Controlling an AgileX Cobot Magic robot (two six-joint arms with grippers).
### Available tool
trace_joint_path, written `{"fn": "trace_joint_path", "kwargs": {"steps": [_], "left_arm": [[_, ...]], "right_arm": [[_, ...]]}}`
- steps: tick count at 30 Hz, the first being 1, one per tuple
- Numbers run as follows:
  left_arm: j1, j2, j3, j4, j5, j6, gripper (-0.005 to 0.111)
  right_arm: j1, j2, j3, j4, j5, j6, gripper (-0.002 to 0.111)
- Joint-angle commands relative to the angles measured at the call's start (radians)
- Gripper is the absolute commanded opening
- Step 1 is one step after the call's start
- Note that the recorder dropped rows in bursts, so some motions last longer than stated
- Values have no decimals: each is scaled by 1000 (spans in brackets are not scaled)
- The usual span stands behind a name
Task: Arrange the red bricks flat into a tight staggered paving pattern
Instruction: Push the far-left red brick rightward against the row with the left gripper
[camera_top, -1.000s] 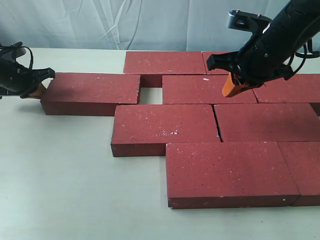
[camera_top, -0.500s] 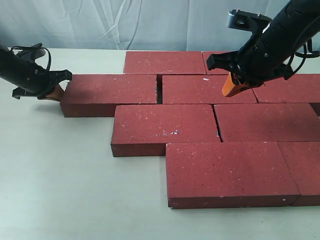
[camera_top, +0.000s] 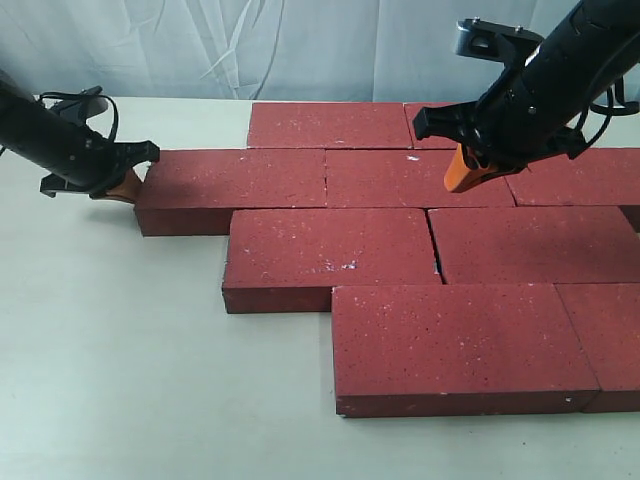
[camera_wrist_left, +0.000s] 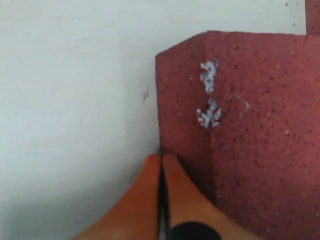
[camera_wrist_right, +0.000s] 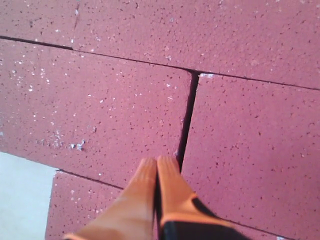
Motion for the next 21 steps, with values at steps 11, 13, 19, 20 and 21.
{"fn": "trace_joint_path", "kwargs": {"steps": [11,13,19,20,21], "left_arm": [[-15,3,-1,42,30,-13,0],[-9,3,-1,37,30,-14,0],[36,1,-1,37,33,-14,0],[44,1,-1,37,38,-14,0],[48,1,-1,37,44,-14,0]], "right_arm": [[-4,-2,3,-6,-8,-7,-1],[-4,-2,3,-6,-8,-7,-1],[-4,-2,3,-6,-8,-7,-1],[-4,-2,3,-6,-8,-7,-1],[-4,-2,3,-6,-10,-7,-1]]}}
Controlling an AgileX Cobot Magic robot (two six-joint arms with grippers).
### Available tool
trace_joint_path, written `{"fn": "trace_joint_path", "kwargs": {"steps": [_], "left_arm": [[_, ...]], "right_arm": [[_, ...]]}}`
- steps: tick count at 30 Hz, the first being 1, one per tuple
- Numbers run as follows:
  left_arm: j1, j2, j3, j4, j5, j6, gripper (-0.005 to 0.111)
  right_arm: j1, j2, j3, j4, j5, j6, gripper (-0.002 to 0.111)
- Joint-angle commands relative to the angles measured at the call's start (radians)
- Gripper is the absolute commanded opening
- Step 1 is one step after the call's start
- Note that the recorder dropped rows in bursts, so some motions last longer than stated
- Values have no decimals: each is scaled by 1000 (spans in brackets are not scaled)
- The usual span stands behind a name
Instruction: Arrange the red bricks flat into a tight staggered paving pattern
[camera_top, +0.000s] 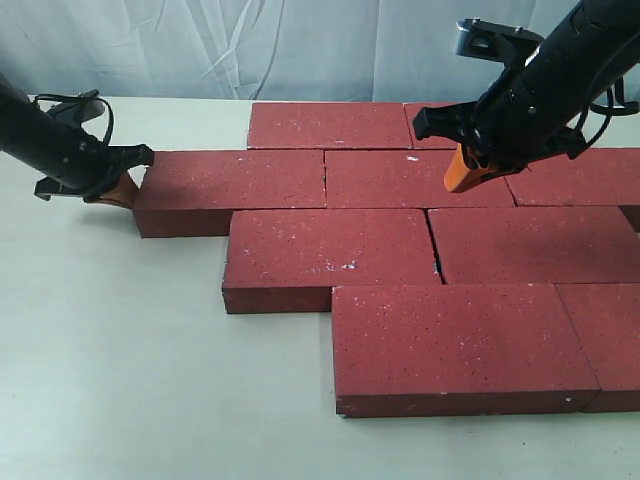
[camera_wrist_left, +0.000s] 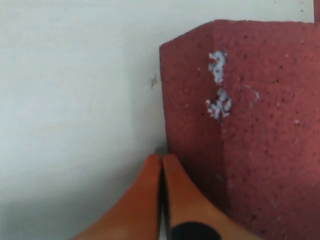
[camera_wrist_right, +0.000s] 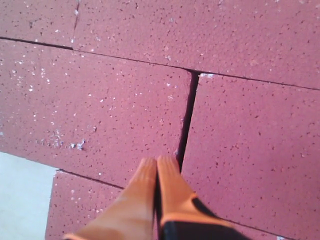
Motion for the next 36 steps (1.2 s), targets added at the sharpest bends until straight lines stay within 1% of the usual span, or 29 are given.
{"fn": "trace_joint_path", "kwargs": {"steps": [1,7,8,11,13,16,17,22,27,30,32,34,36], "left_arm": [[33,1,1,2,20,-6,0],[51,-3,1,9,24,-6,0],[52,-6,1,11,41,-6,0],[53,-28,1,47,48,-29,0],[53,-58,1,84,50,-70,0],[53,-133,1,190,58,-164,0],[53,-157,1,205,65,-183,0],[53,-282,44,229,72,-185,0],[52,-372,124,245,27,-185,0],[34,-400,165,258,-9,-188,0],[11,-409,181,286,-32,-220,0],[-23,-408,194,324,-43,-242,0],[-56,-408,204,328,-42,-242,0]], "right_arm": [[-4,-2,3,-6,-10,-7,-1],[-4,-2,3,-6,-10,-7,-1],[-4,-2,3,-6,-10,-7,-1],[-4,-2,3,-6,-10,-7,-1],[-4,-2,3,-6,-12,-7,-1],[-4,-2,3,-6,-12,-7,-1],[-4,-2,3,-6,-14,-7,-1],[-4,-2,3,-6,-18,-7,-1],[-4,-2,3,-6,-20,-7,-1],[-4,-2,3,-6,-20,-7,-1],[-4,-2,3,-6,-20,-7,-1],[-4,-2,3,-6,-20,-7,-1],[-4,-2,3,-6,-20,-7,-1]]}}
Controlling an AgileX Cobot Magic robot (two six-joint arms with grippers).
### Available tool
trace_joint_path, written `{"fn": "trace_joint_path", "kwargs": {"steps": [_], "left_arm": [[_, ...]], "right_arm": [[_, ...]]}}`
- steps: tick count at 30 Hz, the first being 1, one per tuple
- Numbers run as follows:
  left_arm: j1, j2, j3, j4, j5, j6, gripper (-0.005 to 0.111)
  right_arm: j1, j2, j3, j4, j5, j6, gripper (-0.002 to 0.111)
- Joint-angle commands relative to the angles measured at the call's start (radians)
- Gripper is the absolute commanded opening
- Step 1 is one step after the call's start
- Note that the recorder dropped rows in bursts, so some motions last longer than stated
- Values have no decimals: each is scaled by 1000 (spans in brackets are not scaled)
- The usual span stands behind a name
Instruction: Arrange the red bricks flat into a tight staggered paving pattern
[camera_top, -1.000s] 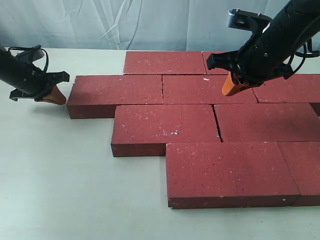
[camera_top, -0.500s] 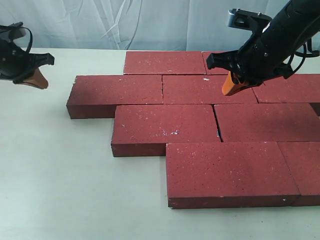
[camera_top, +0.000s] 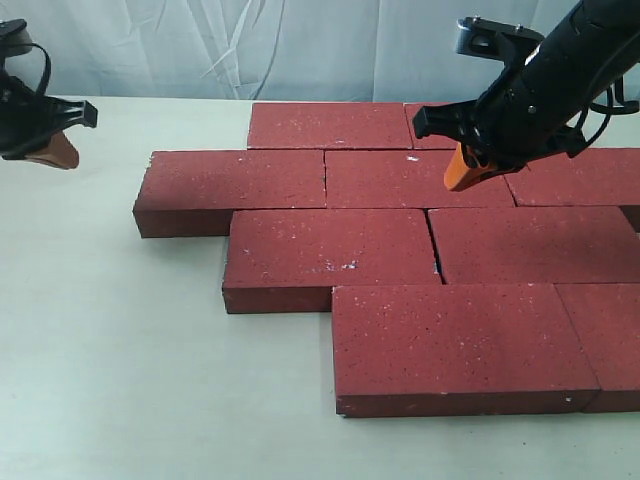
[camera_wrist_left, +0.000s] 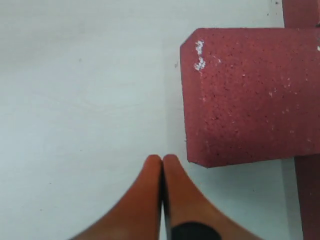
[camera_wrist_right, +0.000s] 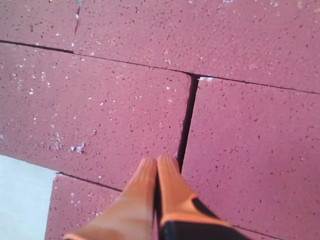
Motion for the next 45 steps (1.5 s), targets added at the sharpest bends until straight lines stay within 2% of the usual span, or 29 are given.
{"fn": "trace_joint_path", "kwargs": {"steps": [1,4,10,15,25,33,45], "left_arm": [[-75,-12,27,29,-11,-23,0],[-132,-12,60,40,-19,-31,0],[-251,-12,125,192,-67,-220,0],[-325,-12,140,192,-94,-249,0],[-381,68,140,118,-102,-249,0],[-461,112,140,90,-115,-248,0],[-537,121,140,44,-158,-246,0]], "right_arm": [[-4,-2,3,-6,-11,-7,-1],[-4,-2,3,-6,-11,-7,-1],[-4,-2,3,-2,-7,-7,-1],[-4,-2,3,1,-3,-7,-1],[-4,-2,3,1,-3,-7,-1],[-4,-2,3,1,-5,-7,-1],[-4,-2,3,1,-10,-7,-1]]}}
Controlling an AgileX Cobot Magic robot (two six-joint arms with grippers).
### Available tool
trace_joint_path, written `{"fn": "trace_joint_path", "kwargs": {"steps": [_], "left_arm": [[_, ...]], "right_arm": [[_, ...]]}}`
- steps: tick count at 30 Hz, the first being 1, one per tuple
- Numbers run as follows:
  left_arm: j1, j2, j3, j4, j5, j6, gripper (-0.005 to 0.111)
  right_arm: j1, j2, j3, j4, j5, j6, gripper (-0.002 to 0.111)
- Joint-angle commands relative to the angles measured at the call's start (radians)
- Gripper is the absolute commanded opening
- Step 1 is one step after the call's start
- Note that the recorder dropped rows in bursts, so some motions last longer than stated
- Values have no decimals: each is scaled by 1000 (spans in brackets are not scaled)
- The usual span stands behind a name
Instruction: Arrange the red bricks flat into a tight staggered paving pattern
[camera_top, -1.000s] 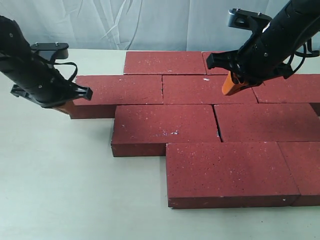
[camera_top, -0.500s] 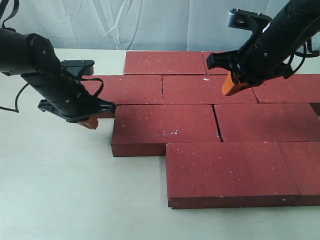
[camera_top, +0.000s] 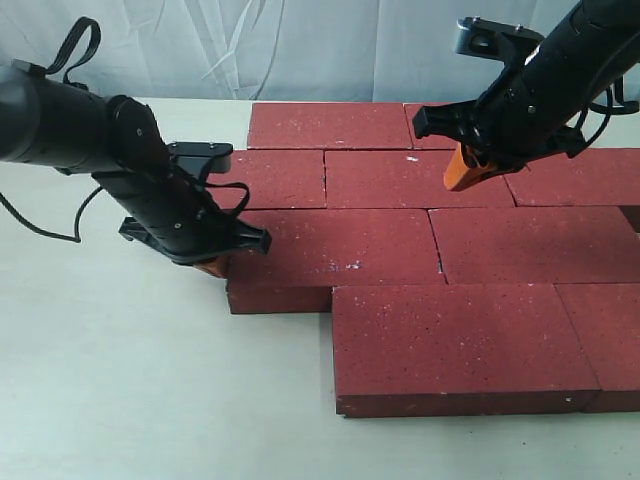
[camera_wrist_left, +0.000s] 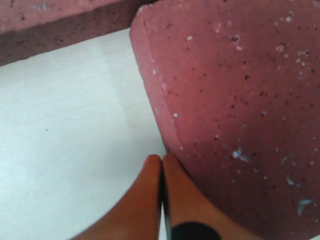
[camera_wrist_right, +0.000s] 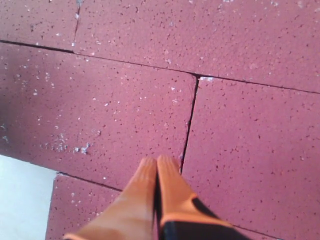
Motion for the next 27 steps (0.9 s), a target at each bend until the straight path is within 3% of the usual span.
{"fn": "trace_joint_path", "kwargs": {"steps": [1,14,20,27], "left_arm": [[-29,-2,0,-27,-13,0,0],[-25,-9,0,87,-5,-9,0],[-25,-38,0,269,1,-170,0],[-15,-64,0,321,7,-201,0]], "right_arm": [[-4,-2,3,1,-10,-7,-1],[-4,-2,3,1,-3,-7,-1],[-4,-2,3,1,-1,-7,-1],[-4,-2,3,1,4,-7,-1]]}}
